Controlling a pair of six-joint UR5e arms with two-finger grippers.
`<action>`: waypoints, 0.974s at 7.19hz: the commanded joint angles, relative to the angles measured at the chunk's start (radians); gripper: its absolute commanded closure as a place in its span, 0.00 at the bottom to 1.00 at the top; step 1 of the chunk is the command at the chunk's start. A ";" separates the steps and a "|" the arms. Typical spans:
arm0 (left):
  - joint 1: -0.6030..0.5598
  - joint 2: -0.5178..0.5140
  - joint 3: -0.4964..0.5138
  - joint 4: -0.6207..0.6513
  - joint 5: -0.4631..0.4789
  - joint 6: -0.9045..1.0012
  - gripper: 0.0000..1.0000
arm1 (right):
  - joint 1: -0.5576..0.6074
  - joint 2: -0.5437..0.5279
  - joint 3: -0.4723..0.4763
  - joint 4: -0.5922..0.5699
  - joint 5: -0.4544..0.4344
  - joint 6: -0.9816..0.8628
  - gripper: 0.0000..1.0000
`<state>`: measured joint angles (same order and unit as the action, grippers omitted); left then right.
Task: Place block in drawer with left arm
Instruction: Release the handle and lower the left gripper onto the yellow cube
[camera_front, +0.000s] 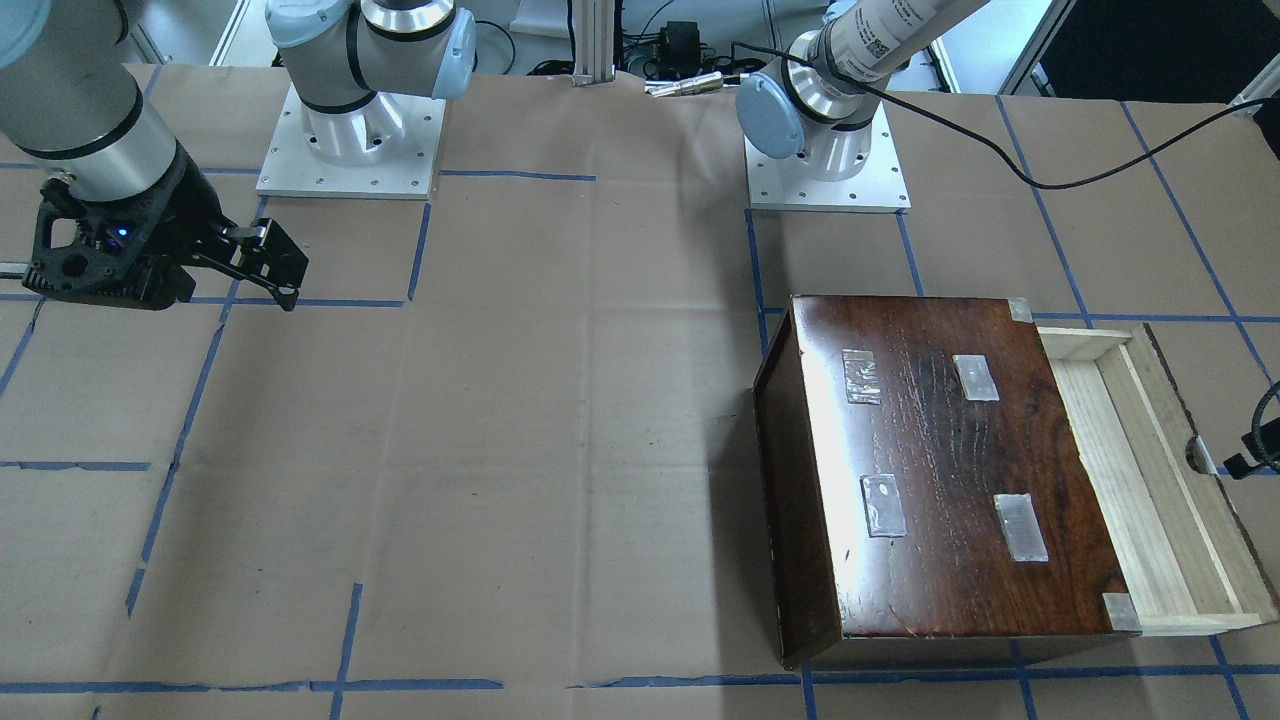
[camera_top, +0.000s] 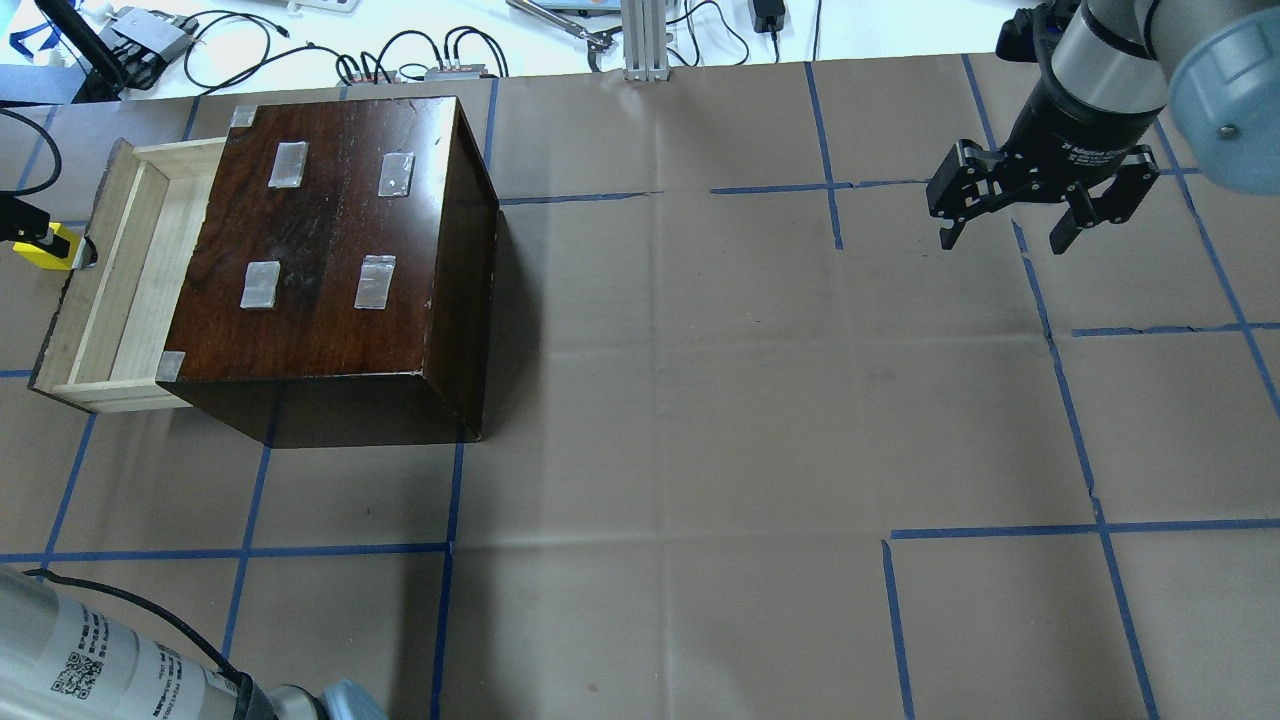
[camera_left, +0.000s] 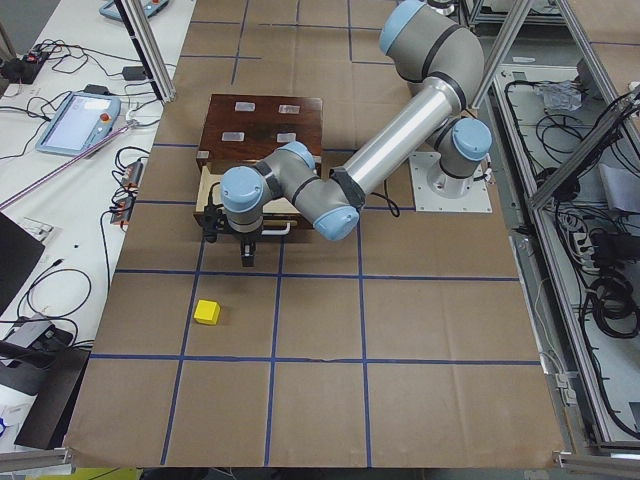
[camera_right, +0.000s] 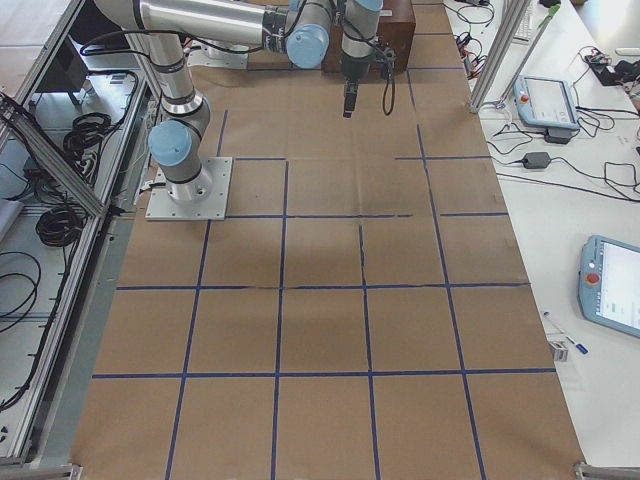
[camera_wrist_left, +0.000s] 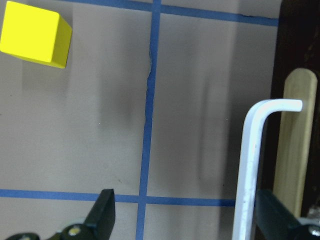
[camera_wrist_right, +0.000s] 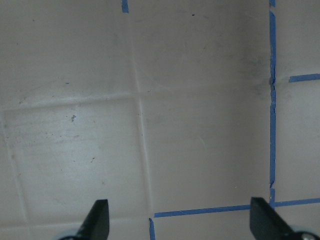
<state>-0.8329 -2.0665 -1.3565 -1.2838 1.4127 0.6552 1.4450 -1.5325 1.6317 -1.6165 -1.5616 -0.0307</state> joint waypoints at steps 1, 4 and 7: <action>0.000 0.011 0.039 -0.020 -0.001 0.001 0.01 | 0.000 0.000 0.000 0.000 0.000 0.000 0.00; 0.003 -0.056 0.221 -0.090 0.000 0.009 0.01 | 0.000 0.000 -0.001 0.000 0.000 0.000 0.00; 0.024 -0.238 0.460 -0.118 -0.001 0.061 0.01 | 0.000 0.000 0.000 0.000 0.000 0.000 0.00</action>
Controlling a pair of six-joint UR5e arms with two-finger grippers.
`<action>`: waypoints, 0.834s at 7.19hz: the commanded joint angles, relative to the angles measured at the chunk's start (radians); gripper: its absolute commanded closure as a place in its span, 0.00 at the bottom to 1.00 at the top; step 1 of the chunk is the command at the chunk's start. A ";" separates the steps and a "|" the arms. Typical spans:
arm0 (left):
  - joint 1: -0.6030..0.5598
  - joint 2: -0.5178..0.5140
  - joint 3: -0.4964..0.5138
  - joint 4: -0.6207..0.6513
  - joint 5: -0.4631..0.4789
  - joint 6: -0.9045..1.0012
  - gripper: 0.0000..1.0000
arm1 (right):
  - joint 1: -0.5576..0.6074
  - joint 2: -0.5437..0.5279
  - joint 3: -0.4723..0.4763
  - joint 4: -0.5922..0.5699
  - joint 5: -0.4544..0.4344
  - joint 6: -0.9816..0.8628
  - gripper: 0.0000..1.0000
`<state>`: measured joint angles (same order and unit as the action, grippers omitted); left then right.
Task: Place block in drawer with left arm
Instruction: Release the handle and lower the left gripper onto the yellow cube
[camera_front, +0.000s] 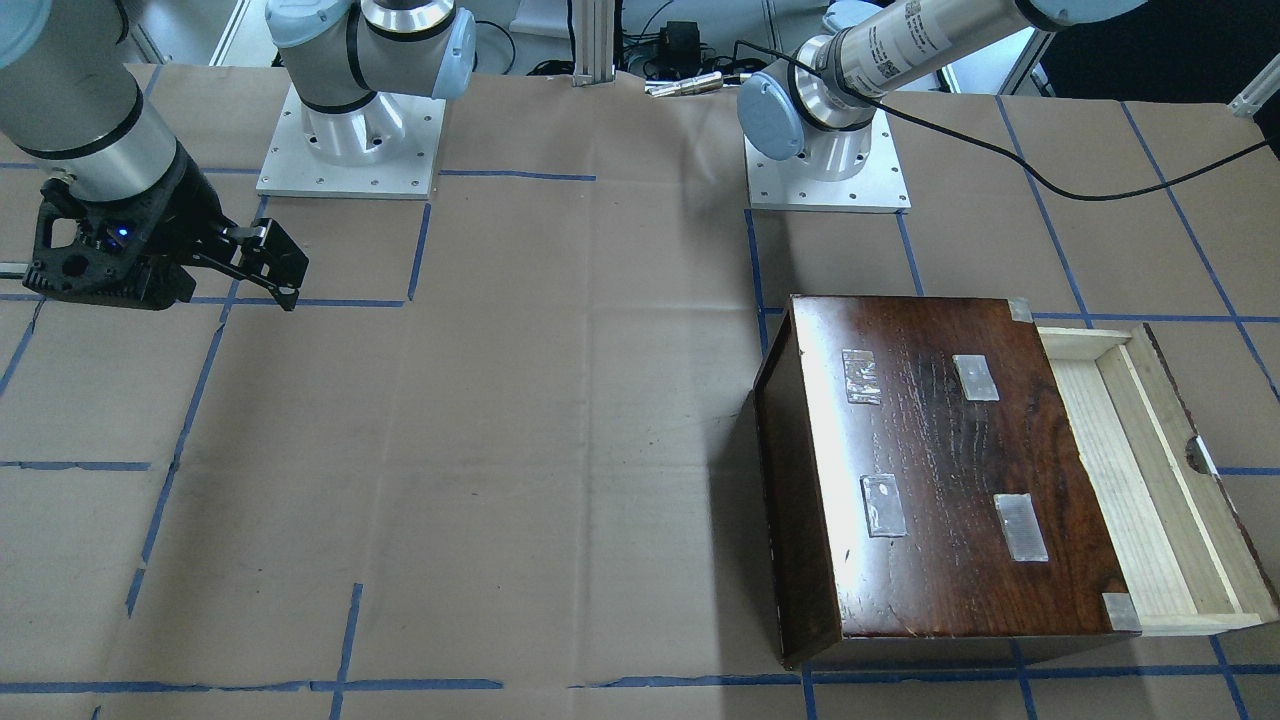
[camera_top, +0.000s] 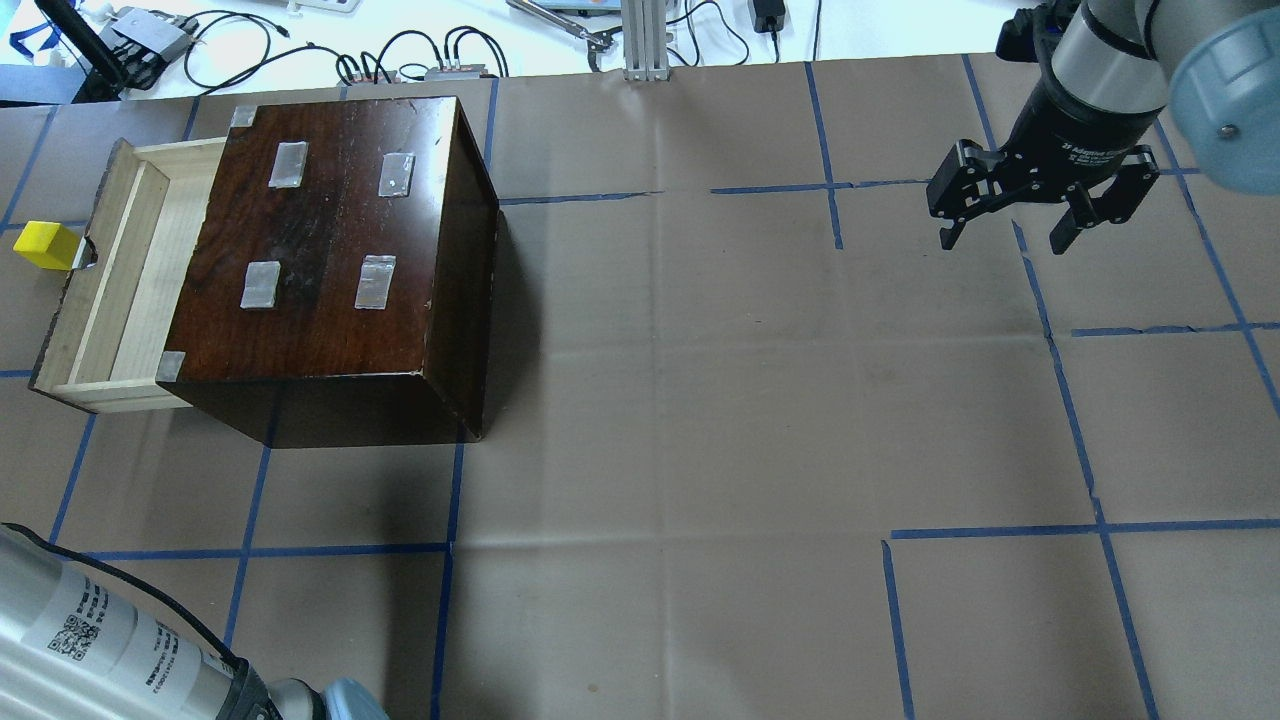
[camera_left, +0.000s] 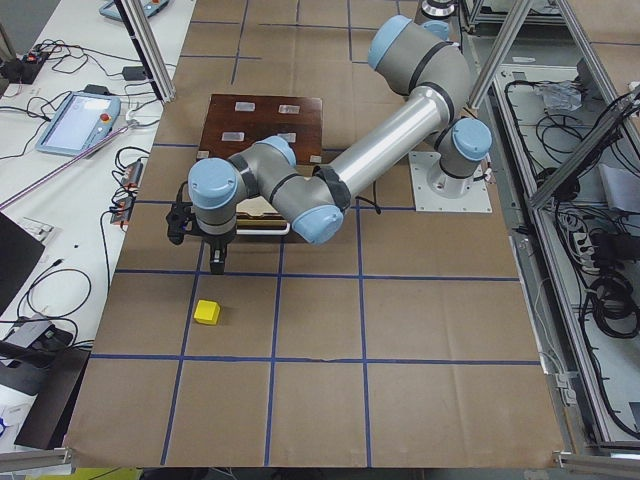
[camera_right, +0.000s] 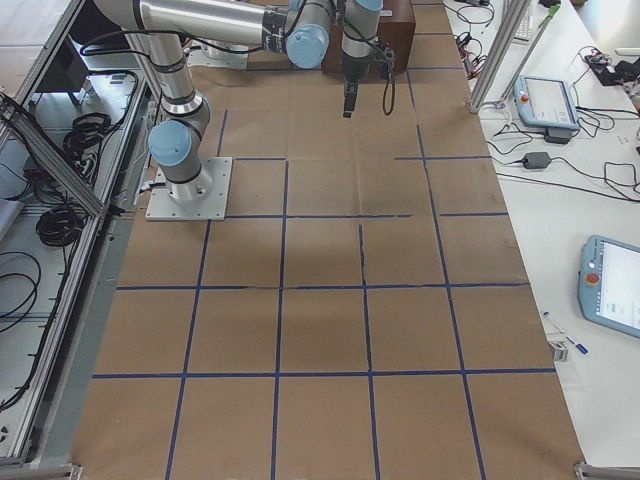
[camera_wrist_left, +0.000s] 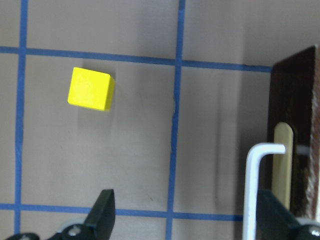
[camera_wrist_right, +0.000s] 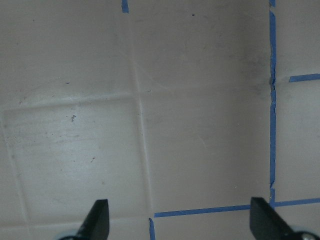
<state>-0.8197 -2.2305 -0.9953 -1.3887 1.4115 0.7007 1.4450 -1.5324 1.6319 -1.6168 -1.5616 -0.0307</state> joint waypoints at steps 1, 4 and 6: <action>0.016 -0.136 0.177 -0.036 0.000 0.052 0.01 | 0.000 0.000 0.000 0.002 0.000 0.000 0.00; 0.028 -0.332 0.433 -0.096 0.000 0.108 0.01 | 0.000 0.000 0.000 0.000 0.000 0.000 0.00; 0.022 -0.423 0.521 -0.148 -0.002 0.129 0.02 | 0.000 0.000 0.000 0.000 0.000 0.000 0.00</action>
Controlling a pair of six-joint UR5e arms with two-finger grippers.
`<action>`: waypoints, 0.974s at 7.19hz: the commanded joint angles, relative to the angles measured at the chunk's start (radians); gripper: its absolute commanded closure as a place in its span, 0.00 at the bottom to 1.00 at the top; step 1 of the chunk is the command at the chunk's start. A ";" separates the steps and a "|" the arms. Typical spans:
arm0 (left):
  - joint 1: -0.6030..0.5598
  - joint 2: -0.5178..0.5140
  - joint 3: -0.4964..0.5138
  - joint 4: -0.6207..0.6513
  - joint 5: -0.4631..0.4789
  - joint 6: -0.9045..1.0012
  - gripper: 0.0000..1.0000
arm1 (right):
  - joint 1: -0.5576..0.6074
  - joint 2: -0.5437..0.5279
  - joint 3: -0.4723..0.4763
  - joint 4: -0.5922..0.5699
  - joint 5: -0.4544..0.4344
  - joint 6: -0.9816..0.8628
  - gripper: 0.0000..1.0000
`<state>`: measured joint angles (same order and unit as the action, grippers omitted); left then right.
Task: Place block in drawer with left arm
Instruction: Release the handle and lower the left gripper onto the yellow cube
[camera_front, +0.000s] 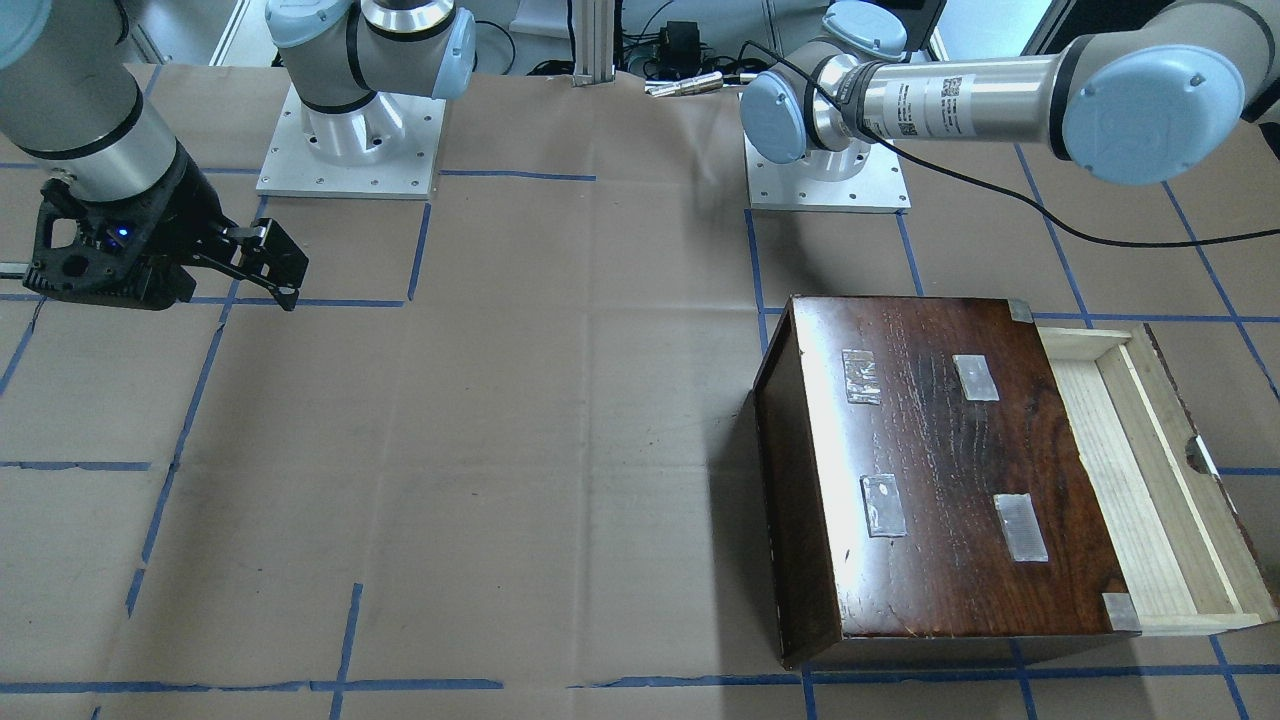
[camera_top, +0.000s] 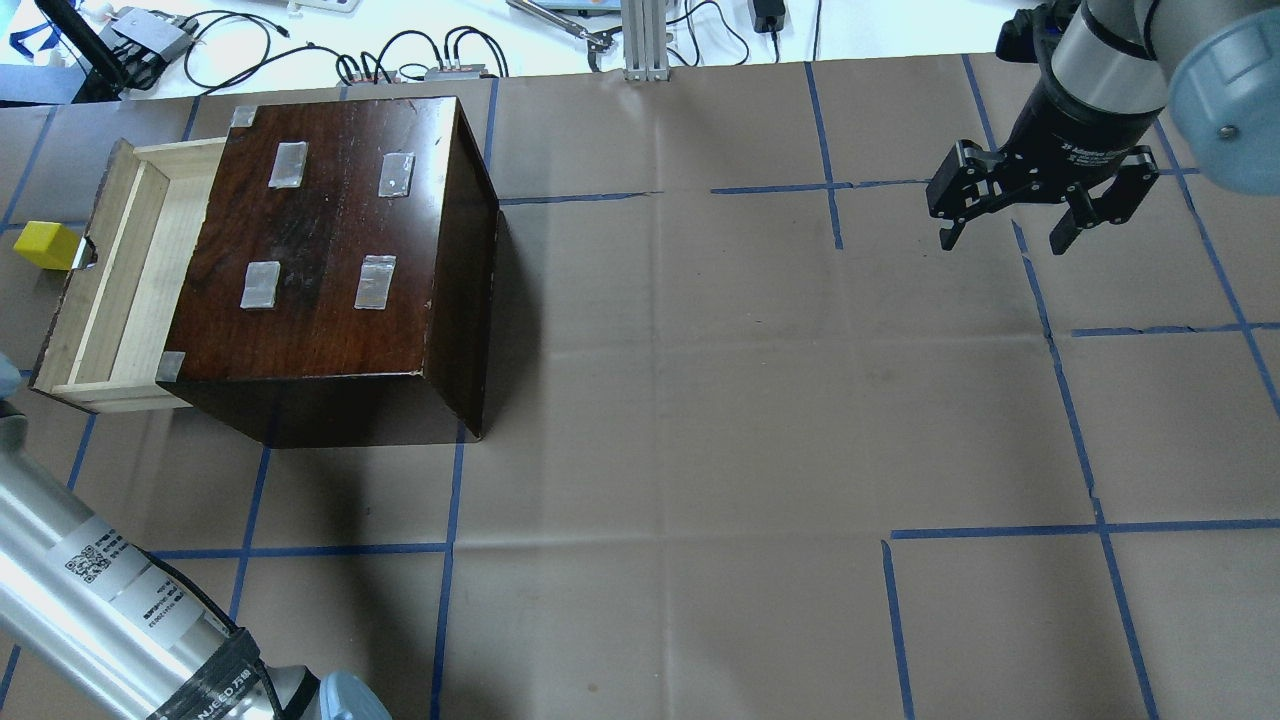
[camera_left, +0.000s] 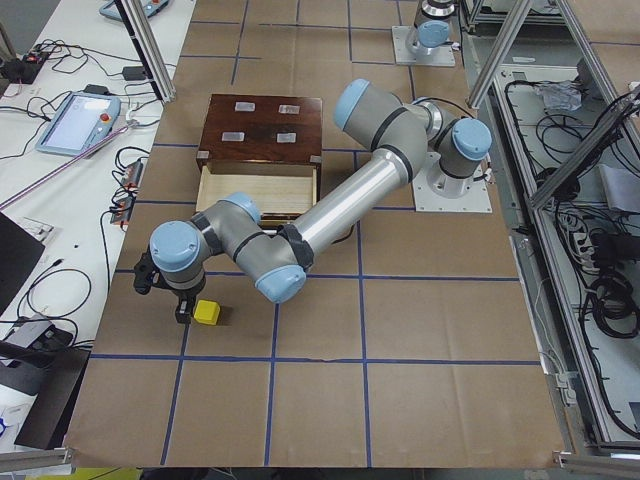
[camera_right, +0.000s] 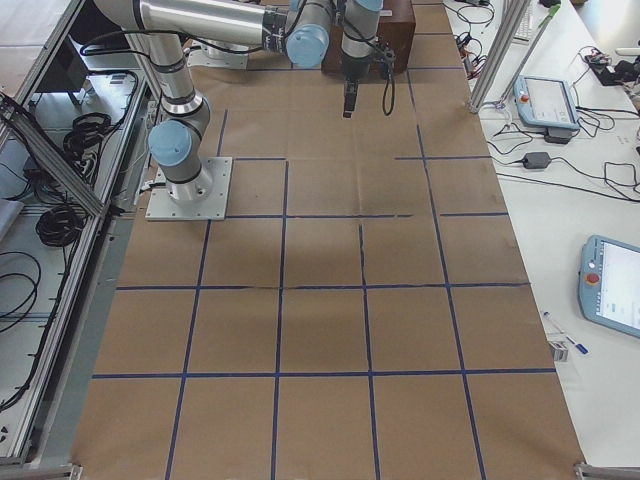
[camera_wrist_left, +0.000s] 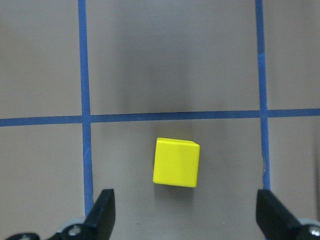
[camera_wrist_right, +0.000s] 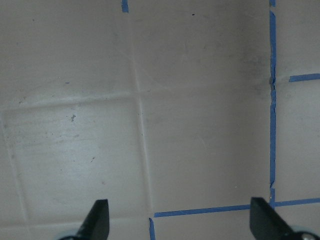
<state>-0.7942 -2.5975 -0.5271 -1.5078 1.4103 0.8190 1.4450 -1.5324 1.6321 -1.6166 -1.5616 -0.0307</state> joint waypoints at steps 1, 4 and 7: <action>-0.006 -0.076 0.052 -0.031 0.001 0.011 0.02 | 0.000 0.000 0.000 0.000 0.000 0.000 0.00; -0.014 -0.119 0.033 -0.038 0.006 0.009 0.02 | 0.000 0.000 0.000 0.001 0.000 0.000 0.00; -0.014 -0.142 0.035 -0.038 0.022 0.008 0.08 | 0.000 0.000 0.000 0.001 0.000 0.000 0.00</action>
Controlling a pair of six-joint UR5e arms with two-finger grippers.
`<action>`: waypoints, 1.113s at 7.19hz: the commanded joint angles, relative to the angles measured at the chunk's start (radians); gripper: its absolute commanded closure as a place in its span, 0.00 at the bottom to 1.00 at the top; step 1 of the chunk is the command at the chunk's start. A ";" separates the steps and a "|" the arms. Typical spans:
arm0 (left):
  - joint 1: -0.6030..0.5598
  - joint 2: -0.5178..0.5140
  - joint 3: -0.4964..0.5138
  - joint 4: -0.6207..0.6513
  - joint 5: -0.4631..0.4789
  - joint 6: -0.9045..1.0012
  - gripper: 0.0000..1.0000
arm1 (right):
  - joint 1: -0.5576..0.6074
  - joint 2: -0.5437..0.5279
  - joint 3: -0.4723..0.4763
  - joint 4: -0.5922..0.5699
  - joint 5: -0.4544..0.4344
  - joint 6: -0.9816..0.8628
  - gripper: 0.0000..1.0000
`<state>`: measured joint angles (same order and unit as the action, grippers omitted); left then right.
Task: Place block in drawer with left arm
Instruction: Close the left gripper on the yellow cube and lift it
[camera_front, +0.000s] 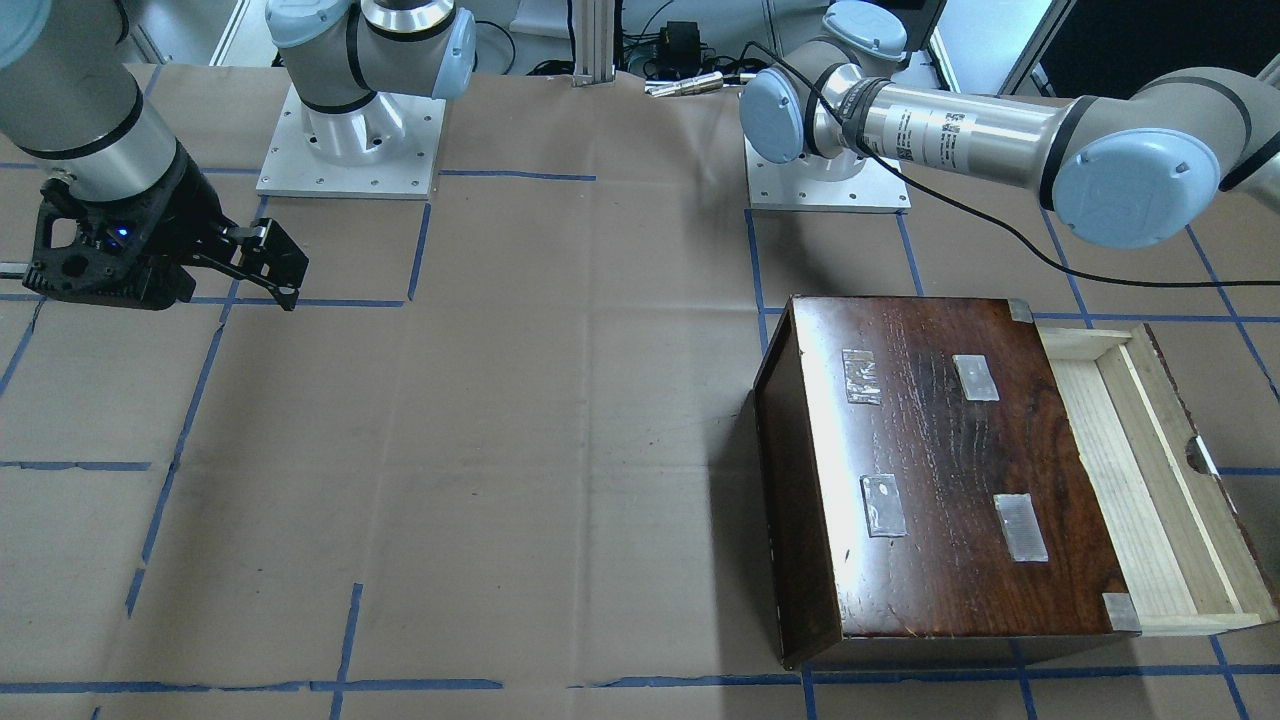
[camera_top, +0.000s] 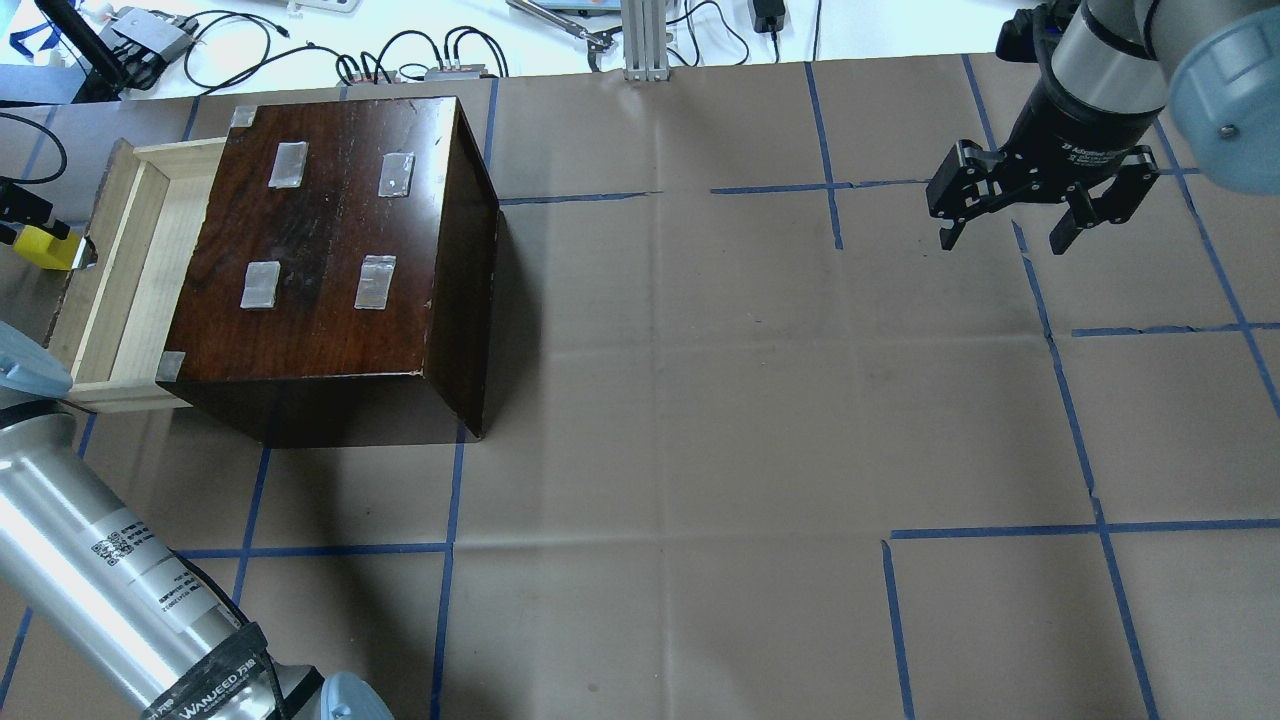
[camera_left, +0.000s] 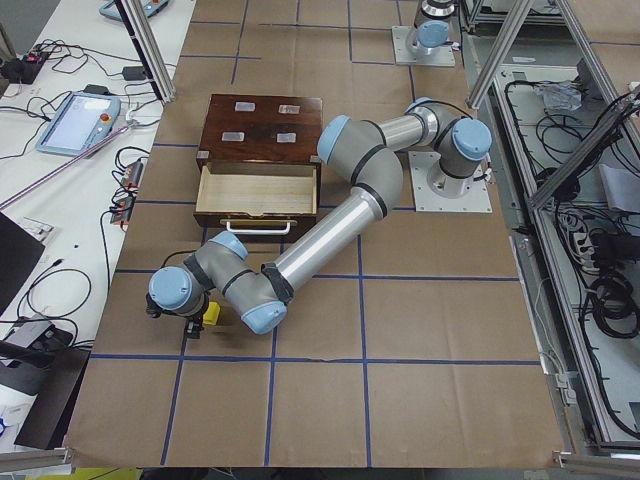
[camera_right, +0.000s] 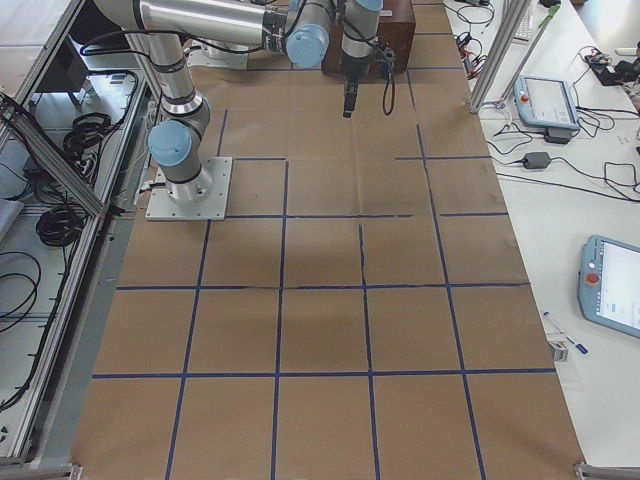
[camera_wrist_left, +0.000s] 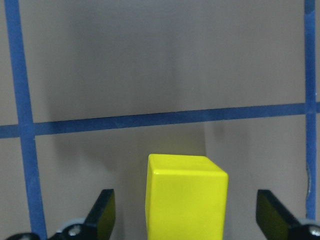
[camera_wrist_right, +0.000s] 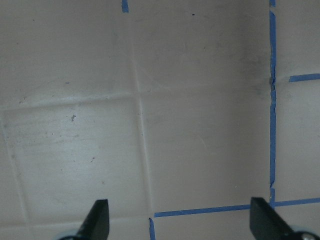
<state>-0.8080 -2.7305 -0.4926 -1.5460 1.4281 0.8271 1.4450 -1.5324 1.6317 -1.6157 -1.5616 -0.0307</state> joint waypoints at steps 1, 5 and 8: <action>0.000 -0.009 0.006 0.000 0.021 0.000 0.31 | 0.000 0.000 0.000 -0.001 0.000 0.000 0.00; 0.001 0.053 0.019 -0.019 0.034 0.003 0.65 | 0.000 0.000 0.000 -0.001 0.000 0.000 0.00; 0.007 0.243 -0.030 -0.212 0.037 -0.002 0.66 | 0.000 0.000 0.000 0.000 0.000 0.000 0.00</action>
<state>-0.8028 -2.5610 -0.5001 -1.6880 1.4633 0.8287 1.4450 -1.5325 1.6317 -1.6165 -1.5616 -0.0307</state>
